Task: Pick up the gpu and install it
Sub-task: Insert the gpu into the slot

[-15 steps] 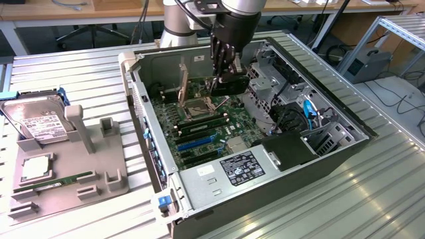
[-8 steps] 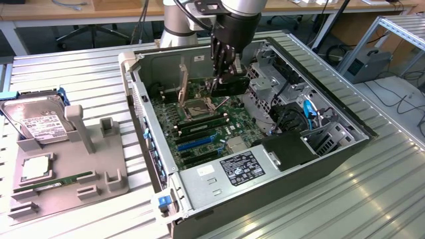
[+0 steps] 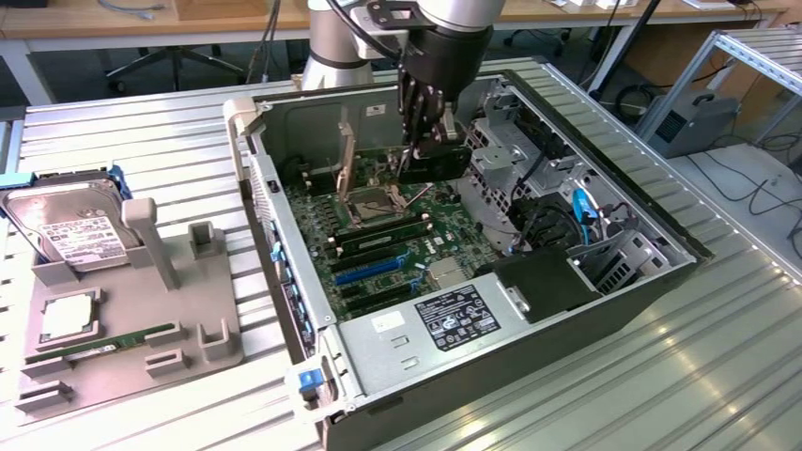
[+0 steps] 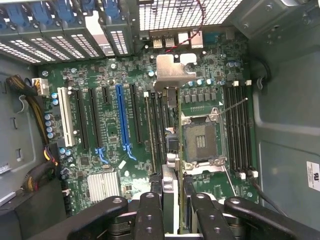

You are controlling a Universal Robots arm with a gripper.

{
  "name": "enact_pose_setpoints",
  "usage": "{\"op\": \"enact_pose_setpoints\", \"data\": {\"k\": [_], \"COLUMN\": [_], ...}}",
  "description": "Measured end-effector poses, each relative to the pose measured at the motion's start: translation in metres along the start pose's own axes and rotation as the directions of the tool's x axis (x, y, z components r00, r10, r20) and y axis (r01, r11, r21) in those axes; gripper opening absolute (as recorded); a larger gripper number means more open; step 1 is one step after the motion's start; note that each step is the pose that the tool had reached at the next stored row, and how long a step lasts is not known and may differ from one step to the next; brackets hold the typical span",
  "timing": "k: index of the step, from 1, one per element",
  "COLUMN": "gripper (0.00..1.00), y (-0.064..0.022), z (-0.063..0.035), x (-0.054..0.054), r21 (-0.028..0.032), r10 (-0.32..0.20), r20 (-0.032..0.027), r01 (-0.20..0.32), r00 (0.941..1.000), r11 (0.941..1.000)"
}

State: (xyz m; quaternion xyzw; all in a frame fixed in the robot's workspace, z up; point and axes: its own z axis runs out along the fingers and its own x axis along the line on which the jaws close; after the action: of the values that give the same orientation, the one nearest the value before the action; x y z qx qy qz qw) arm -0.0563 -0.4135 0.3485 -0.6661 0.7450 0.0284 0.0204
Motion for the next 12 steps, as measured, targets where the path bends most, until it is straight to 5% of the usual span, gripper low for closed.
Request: {"op": "enact_pose_setpoints", "data": {"k": [12], "gripper": [0.27], "y": [0.0012], "z": [0.0007], "x": [0.0033], "r21": [0.0], "r10": [0.0], "r20": [0.0], "r01": [0.0], "r00": [1.0], "r11": [1.0]}}
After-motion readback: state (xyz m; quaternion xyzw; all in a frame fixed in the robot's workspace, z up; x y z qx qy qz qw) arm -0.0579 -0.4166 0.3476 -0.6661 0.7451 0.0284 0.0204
